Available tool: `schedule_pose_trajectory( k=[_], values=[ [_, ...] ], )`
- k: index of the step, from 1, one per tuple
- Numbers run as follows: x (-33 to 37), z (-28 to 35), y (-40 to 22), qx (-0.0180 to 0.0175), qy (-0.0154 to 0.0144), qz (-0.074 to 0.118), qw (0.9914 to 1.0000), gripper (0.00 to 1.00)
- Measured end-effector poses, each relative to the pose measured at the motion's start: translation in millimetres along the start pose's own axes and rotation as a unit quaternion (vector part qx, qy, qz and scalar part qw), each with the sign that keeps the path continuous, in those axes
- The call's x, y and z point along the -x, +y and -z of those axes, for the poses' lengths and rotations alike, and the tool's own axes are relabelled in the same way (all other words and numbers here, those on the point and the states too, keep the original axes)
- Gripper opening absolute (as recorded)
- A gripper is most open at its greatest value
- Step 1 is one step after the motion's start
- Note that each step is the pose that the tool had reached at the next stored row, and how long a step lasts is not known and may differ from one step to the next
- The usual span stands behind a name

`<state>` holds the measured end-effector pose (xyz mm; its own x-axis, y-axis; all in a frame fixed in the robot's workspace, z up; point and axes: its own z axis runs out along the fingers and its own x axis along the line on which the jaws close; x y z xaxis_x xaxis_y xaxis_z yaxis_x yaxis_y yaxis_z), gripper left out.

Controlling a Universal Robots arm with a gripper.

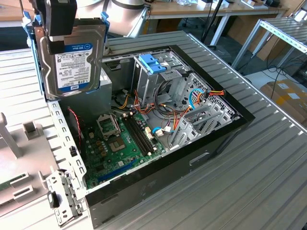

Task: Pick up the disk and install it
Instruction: 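Pick up the disk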

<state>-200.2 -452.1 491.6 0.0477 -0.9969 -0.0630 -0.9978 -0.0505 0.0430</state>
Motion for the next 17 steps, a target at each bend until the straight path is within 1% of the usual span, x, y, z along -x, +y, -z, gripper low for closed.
schedule_pose_trajectory(
  k=[7,11,17],
  values=[
    [-6.7,0.7,-15.3,0.0002,0.0,0.0,1.0,0.37],
    [-10.7,0.8,-19.7,0.0003,0.0,0.0,1.0,0.37],
    [-19.4,1.2,-25.5,0.0004,0.0,0.0,1.0,0.37]
  ],
)
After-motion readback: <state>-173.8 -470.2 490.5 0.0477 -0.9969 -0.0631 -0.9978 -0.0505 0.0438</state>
